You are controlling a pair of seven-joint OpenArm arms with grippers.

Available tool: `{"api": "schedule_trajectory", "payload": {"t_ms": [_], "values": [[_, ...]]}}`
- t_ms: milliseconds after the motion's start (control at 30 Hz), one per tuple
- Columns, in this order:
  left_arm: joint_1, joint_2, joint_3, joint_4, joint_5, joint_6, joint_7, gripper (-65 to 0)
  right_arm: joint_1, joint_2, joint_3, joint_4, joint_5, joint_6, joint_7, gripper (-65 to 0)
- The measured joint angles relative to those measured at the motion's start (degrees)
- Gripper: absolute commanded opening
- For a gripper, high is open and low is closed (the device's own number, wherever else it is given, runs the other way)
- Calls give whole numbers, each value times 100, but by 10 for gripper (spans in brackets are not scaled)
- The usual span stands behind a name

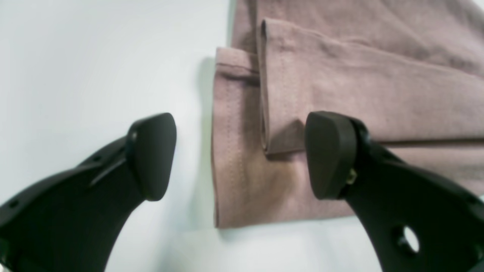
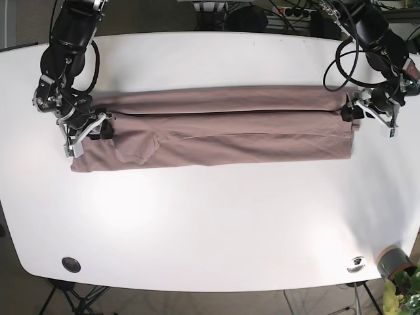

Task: Fold the T-shirt properly
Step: 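Release the strip end with the left gripper and reposition it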

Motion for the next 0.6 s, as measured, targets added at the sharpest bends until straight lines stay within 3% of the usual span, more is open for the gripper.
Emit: {"api": "schedule_trajectory", "payload": {"t_ms": [467, 600], "values": [[-74, 323, 37, -72, -173, -17, -192, -153, 2, -11, 4, 0, -15, 0, 2, -442], [-74, 328, 37, -72, -175, -17, -205, -235, 0, -13, 4, 0, -17, 0, 0, -442]]}}
